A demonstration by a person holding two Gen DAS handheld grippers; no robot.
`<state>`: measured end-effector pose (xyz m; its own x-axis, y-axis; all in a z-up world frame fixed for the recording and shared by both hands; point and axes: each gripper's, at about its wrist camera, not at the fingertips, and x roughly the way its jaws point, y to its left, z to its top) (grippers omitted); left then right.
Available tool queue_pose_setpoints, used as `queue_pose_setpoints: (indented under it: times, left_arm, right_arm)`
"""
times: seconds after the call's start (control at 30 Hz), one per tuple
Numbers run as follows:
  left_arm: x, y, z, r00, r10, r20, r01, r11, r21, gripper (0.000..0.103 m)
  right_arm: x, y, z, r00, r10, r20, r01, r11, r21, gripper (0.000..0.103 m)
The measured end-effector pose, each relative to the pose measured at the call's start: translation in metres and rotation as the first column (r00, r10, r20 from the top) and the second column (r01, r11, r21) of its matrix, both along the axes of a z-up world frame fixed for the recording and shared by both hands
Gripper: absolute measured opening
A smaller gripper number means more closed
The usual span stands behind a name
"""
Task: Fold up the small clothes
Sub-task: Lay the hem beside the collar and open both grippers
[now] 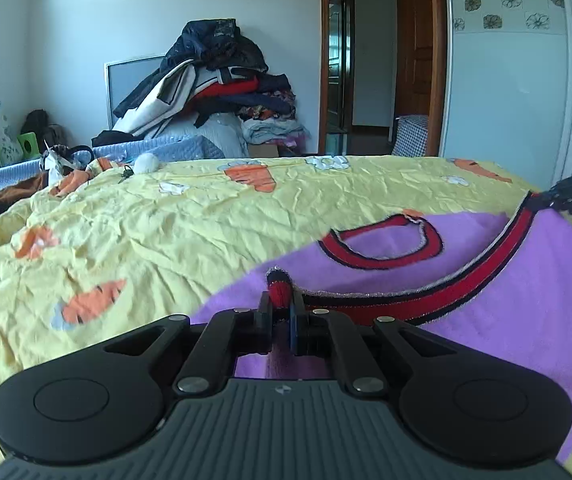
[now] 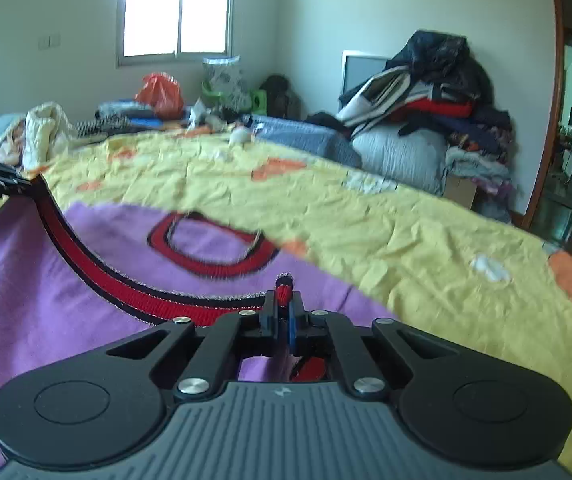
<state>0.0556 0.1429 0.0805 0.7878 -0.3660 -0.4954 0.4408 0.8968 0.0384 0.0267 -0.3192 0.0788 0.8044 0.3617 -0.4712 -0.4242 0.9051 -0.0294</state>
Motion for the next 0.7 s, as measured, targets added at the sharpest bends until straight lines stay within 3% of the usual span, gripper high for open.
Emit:
queue_pose_setpoints:
  times: [0.1, 0.2, 0.33, 0.37, 0.4, 0.47, 0.53, 0.57, 0.63, 0.7]
  left_arm:
    - [0.022, -0.002, 0.000, 1.000, 0.023, -0.001, -0.023, 1.000, 0.003, 0.010]
    - [0.046, 0.000, -0.009, 0.998, 0.033, -0.053, -0.034, 0.999, -0.016, 0.010]
    - [0.072, -0.009, -0.040, 0.989, 0.064, -0.134, -0.054, 0.996, 0.073, 0.014]
    - [0.077, -0.010, -0.047, 0.985, 0.094, -0.142, -0.080, 0.991, 0.106, 0.015]
    - [0.080, -0.007, -0.049, 0.982, 0.120, -0.148, -0.104, 0.988, 0.112, 0.024]
    - [0.076, 0.006, -0.040, 0.973, 0.195, -0.127, -0.184, 0.979, 0.093, 0.029]
    - [0.063, 0.012, -0.023, 0.964, 0.248, -0.097, -0.239, 0.966, 0.098, 0.040]
    - [0.052, 0.014, -0.013, 0.963, 0.253, -0.090, -0.246, 0.966, 0.078, 0.045]
    - [0.024, 0.006, 0.000, 0.969, 0.220, -0.109, -0.217, 0.976, 0.033, 0.072]
    - [-0.006, -0.018, 0.003, 0.985, 0.157, -0.076, -0.155, 0.987, 0.031, 0.090]
  right_arm:
    - [0.011, -0.007, 0.006, 0.999, -0.036, 0.013, 0.036, 0.999, 0.015, 0.005]
    - [0.033, -0.018, -0.002, 0.996, -0.082, -0.021, 0.083, 0.996, 0.032, 0.005]
    - [0.065, -0.022, -0.036, 0.981, -0.135, -0.139, 0.137, 0.991, 0.006, 0.005]
    - [0.072, -0.022, -0.044, 0.972, -0.147, -0.183, 0.149, 0.989, -0.005, 0.012]
    - [0.075, -0.021, -0.050, 0.966, -0.164, -0.199, 0.162, 0.986, -0.026, 0.017]
    - [0.067, -0.022, -0.045, 0.962, -0.207, -0.177, 0.204, 0.978, -0.038, 0.046]
    - [0.047, -0.024, -0.029, 0.968, -0.216, -0.129, 0.215, 0.976, -0.023, 0.059]
    - [0.032, -0.021, -0.020, 0.974, -0.202, -0.104, 0.200, 0.979, -0.026, 0.060]
    - [0.007, -0.008, -0.007, 0.979, -0.180, -0.090, 0.178, 0.983, -0.035, 0.060]
    - [-0.009, 0.008, -0.004, 0.984, -0.138, -0.115, 0.136, 0.990, -0.024, 0.063]
